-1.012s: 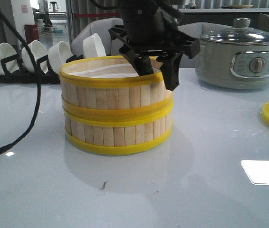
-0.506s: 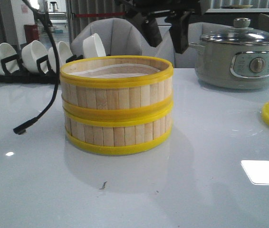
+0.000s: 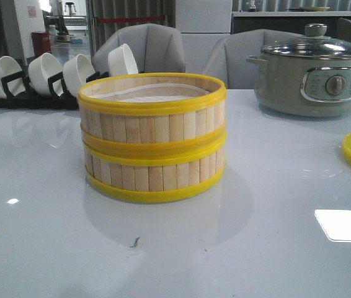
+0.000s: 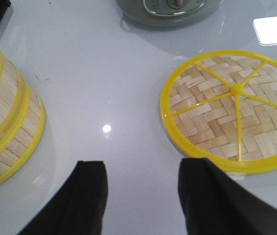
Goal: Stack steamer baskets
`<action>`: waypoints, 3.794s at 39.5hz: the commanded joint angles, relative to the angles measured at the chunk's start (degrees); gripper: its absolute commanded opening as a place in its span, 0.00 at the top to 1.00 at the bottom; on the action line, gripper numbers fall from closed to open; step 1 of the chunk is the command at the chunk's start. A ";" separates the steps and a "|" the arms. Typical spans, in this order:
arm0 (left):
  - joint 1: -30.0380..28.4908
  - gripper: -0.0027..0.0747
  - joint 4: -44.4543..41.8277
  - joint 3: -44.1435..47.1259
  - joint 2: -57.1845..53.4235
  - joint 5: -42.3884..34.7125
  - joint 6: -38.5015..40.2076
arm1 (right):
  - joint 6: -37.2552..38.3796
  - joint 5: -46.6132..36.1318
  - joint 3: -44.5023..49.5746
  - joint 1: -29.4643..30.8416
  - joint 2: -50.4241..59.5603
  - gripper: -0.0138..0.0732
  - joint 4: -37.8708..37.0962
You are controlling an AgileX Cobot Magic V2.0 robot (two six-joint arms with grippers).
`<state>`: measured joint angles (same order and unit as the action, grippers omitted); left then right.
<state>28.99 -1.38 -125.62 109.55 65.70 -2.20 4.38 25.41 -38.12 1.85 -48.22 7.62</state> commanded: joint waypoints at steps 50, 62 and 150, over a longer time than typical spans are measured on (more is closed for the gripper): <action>-12.18 0.85 -0.65 81.13 -73.05 -31.45 6.96 | -0.09 -3.30 -1.93 0.00 0.28 0.33 0.12; -12.18 0.85 -0.65 90.87 -76.05 -41.33 6.96 | -0.09 -3.10 -1.93 0.00 0.28 0.33 0.12; -12.18 0.86 -0.76 92.45 -76.05 -42.22 6.96 | -1.42 5.16 -10.68 4.69 -17.38 0.43 -3.49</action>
<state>16.94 -2.30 -31.53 33.45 28.31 4.29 3.70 33.78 -44.15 4.83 -62.63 4.99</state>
